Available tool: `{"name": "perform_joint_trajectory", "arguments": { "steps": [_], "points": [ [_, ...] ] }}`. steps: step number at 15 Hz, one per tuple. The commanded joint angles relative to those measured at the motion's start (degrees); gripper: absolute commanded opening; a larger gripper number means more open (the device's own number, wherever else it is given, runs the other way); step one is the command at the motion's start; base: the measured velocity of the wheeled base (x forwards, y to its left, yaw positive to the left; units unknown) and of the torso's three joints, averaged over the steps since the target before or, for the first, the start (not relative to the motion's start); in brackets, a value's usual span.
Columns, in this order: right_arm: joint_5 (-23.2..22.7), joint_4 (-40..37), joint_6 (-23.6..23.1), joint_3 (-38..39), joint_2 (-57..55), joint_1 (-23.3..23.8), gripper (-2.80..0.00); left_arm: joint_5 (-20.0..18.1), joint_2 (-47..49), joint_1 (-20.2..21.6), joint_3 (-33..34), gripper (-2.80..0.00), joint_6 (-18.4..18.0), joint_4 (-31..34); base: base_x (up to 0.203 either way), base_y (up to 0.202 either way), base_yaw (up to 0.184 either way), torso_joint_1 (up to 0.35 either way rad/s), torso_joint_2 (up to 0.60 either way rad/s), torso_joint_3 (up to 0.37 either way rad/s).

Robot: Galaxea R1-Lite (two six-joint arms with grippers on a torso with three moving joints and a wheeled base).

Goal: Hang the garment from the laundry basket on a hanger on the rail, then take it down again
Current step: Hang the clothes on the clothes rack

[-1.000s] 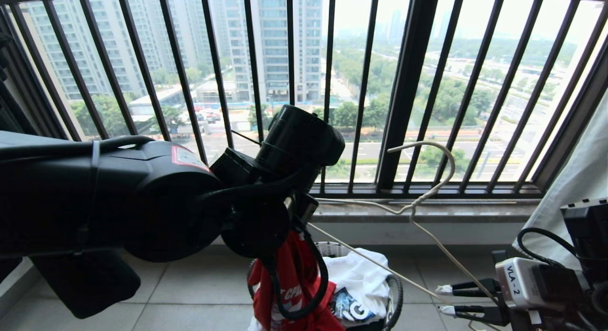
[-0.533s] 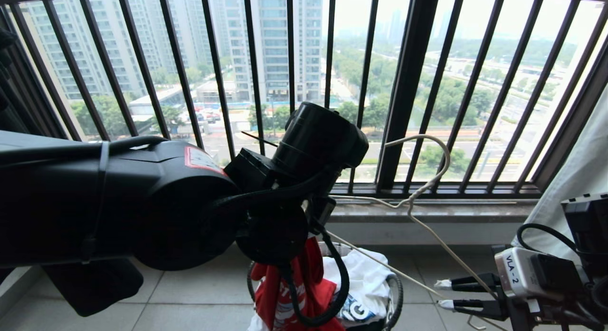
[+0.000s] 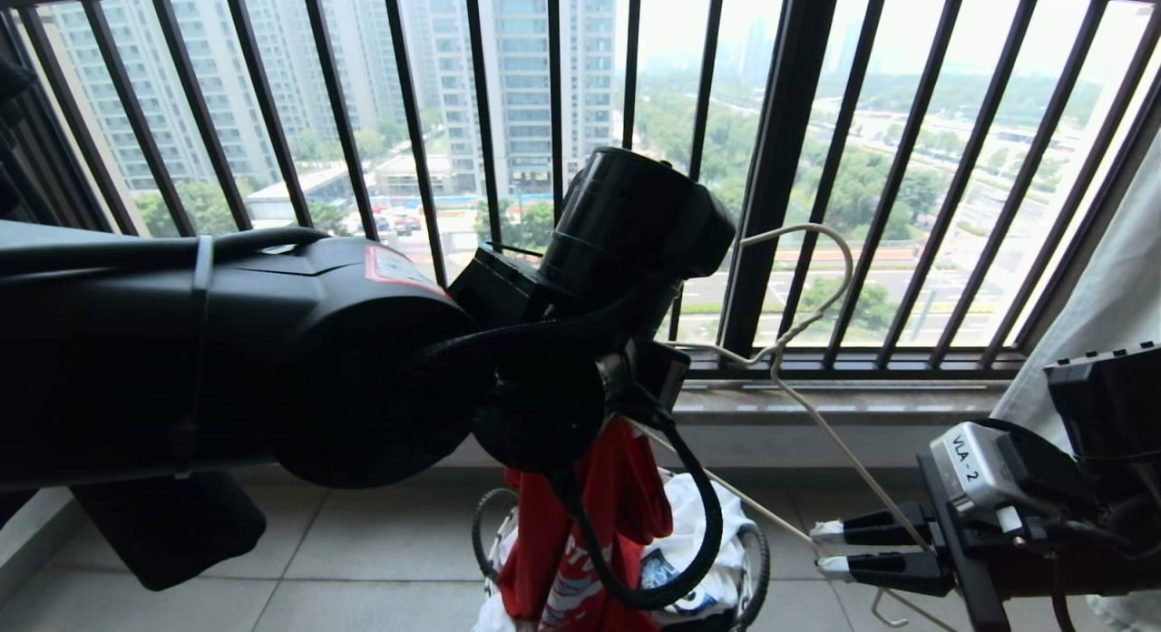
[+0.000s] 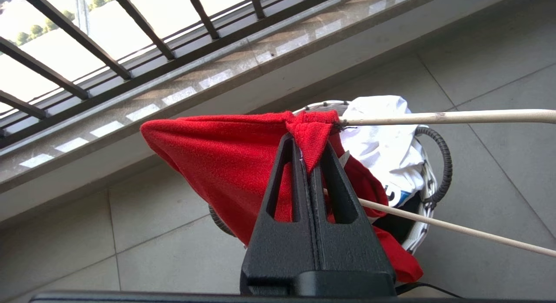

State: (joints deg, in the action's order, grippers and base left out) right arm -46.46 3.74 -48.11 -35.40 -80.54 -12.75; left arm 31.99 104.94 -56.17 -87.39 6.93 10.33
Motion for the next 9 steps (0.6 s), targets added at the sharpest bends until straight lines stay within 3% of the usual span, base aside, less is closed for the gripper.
{"name": "perform_joint_trajectory", "arguments": {
  "steps": [1, 3, 9],
  "points": [
    [-1.0, 0.1, 2.1, -0.8, -1.0, 0.0, -2.8, -3.8, -0.6, 0.0, -0.9, -2.8, 1.5, 0.0, 0.0, 0.0, 0.0, 0.0, 0.0, 0.0],
    [-1.9, 0.1, 2.1, -1.1, -2.3, 0.0, -2.8, -8.9, -1.5, 0.0, -2.1, -2.8, 2.1, -0.1, 0.0, 0.0, 0.0, 0.0, 0.0, 0.0],
    [-6.6, 0.1, 2.6, -1.9, -4.8, 0.0, -2.8, -17.1, -1.8, 0.0, -5.4, -2.8, 1.6, 0.1, 0.0, 0.0, 0.0, 0.0, 0.0, 0.0]
  ]
}}
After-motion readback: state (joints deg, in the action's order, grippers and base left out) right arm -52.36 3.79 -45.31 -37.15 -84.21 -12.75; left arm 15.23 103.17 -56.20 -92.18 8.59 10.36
